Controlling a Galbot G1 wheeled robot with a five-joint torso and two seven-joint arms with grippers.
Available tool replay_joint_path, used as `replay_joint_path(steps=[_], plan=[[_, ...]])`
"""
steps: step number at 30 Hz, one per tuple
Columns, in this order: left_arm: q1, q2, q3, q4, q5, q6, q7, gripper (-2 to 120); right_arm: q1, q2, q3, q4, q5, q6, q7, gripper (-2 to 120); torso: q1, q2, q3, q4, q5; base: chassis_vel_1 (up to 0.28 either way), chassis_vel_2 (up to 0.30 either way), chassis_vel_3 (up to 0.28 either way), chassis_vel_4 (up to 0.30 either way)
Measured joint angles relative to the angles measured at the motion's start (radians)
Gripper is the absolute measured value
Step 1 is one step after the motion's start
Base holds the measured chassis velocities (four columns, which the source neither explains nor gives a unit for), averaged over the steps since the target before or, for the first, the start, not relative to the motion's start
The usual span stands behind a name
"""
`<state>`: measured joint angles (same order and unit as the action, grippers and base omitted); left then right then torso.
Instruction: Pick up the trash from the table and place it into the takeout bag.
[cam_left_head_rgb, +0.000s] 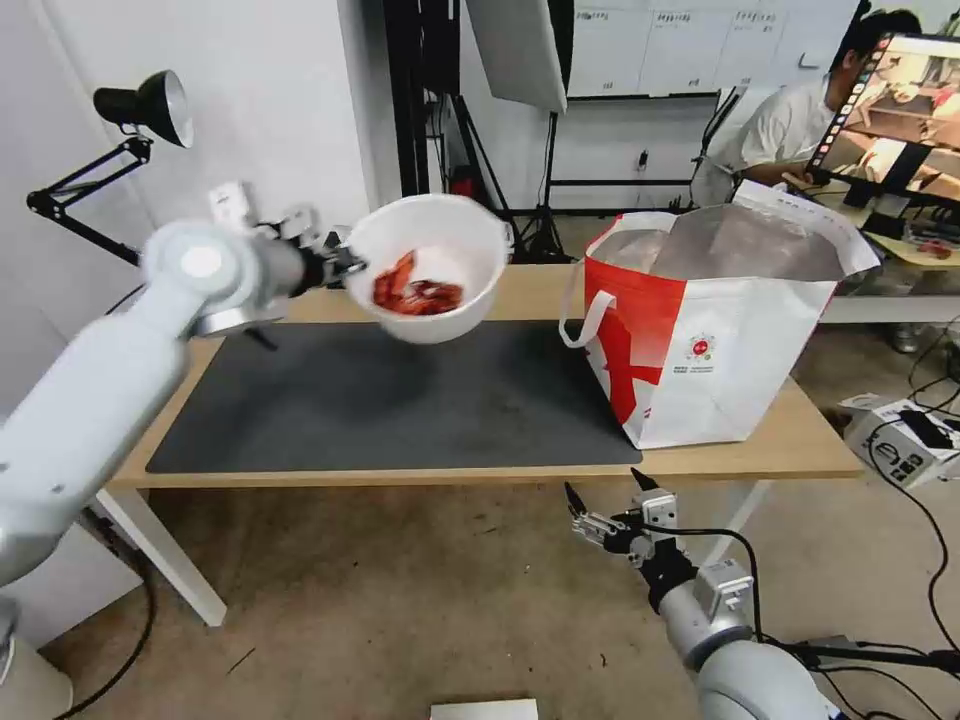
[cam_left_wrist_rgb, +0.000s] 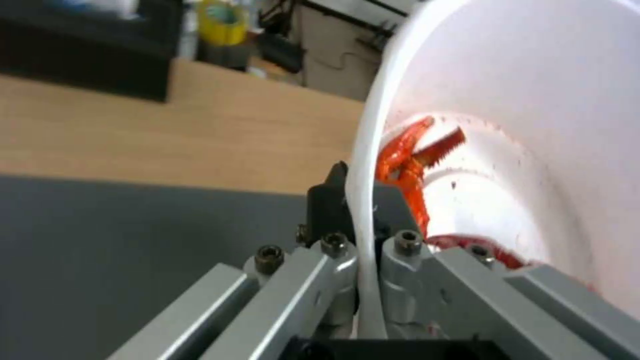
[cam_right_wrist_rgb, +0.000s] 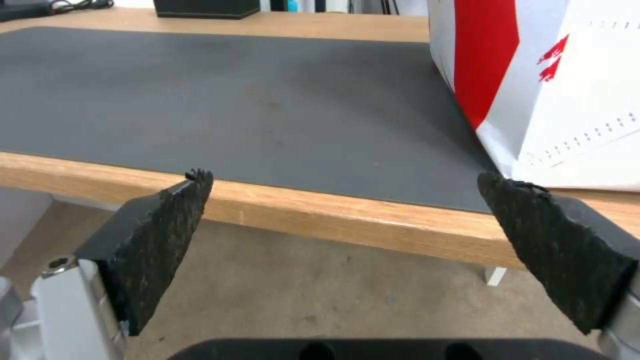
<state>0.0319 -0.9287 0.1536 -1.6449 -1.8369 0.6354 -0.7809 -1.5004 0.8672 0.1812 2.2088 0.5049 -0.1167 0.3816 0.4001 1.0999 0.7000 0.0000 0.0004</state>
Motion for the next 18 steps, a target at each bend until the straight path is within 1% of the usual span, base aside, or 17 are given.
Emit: replay_joint_path(steps=[1, 2, 3, 5, 7, 8, 10, 11, 13, 14, 15, 16, 18], plan=[[-0.008, -0.007, 0.004, 0.004, 0.0, -0.001, -0.001, 0, 0.0, 0.0, 0.0, 0.0, 0.0, 0.0, 0.0, 100, 0.0, 0.0, 0.0, 0.0, -0.0003, 0.0, 0.0, 0.0, 0.0], [-0.056, -0.05, 0.02, 0.028, -0.001, -0.004, -0.01, 0, 0.0, 0.0, 0.0, 0.0, 0.0, 0.0, 0.0, 100, 0.0, 0.0, 0.0, -0.0001, -0.0001, 0.0, 0.0, 0.0, 0.0], [-0.08, -0.075, 0.027, 0.043, -0.002, -0.007, -0.012, 0, 0.0, 0.0, 0.0, 0.0, 0.0, 0.0, 0.0, 100, 0.0, 0.0, 0.0, -0.0002, 0.0002, 0.0, 0.0, 0.0, 0.0], [-0.092, -0.088, 0.03, 0.052, -0.002, -0.008, -0.014, 0, 0.0, 0.0, 0.0, 0.0, 0.0, 0.0, 0.0, 100, 0.0, 0.0, 0.0, -0.0001, 0.0001, 0.0, 0.0, 0.0, 0.0], [-0.132, -0.128, 0.044, 0.079, -0.002, -0.012, -0.015, 0, 0.0, 0.0, 0.0, 0.0, 0.0, 0.0, 0.0, 100, 0.0, 0.0, 0.0, -0.0003, 0.0, 0.0, 0.0, 0.0, 0.0], [-0.132, -0.128, 0.044, 0.079, -0.002, -0.012, -0.015, 0, 0.0, 0.0, 0.0, 0.0, 0.0, 0.0, 0.0, 100, 0.0, 0.0, 0.0, -0.0003, 0.0, 0.0, 0.0, 0.0, 0.0], [-0.153, -0.158, 0.058, 0.096, 0.001, -0.019, -0.016, 0, 0.0, 0.0, 0.0, 0.0, 0.0, 0.0, 0.0, 100, 0.0, 0.0, 0.0, 0.0, -0.0001, 0.0, 0.0, 0.0, 0.0], [-0.153, -0.158, 0.058, 0.096, 0.001, -0.019, -0.016, 0, 0.0, 0.0, 0.0, 0.0, 0.0, 0.0, 0.0, 100, 0.0, 0.0, 0.0, 0.0, -0.0001, 0.0, 0.0, 0.0, 0.0], [-0.175, -0.216, 0.078, 0.124, 0.011, -0.031, -0.023, 0, 0.0, 0.0, 0.0, 0.0, 0.0, 0.0, 0.0, 100, 0.0, 0.0, 0.0, 0.0001, -0.0003, 0.0, 0.0, 0.0, 0.0], [-0.18, -0.234, 0.081, 0.134, 0.016, -0.037, -0.029, 0, 0.0, 0.0, 0.0, 0.0, 0.0, 0.0, 0.0, 100, 0.0, 0.0, 0.0, 0.0002, -0.0003, 0.0, 0.0, 0.0, 0.0], [-0.18, -0.234, 0.081, 0.134, 0.016, -0.037, -0.029, 0, 0.0, 0.0, 0.0, 0.0, 0.0, 0.0, 0.0, 100, 0.0, 0.0, 0.0, 0.0002, -0.0003, 0.0, 0.0, 0.0, 0.0], [-0.192, -0.279, 0.088, 0.163, 0.028, -0.061, -0.042, 0, 0.0, 0.0, 0.0, 0.0, 0.0, 0.0, 0.0, 100, 0.0, 0.0, 0.0, -0.0001, -0.0003, 0.0, 0.0, 0.0, 0.0], [-0.206, -0.313, 0.098, 0.19, 0.039, -0.078, -0.05, 0, 0.0, 0.0, 0.0, 0.0, 0.0, 0.0, 0.0, 100, 0.0, 0.0, 0.0, -0.0003, -0.0001, 0.0, 0.0, 0.0, 0.0]])
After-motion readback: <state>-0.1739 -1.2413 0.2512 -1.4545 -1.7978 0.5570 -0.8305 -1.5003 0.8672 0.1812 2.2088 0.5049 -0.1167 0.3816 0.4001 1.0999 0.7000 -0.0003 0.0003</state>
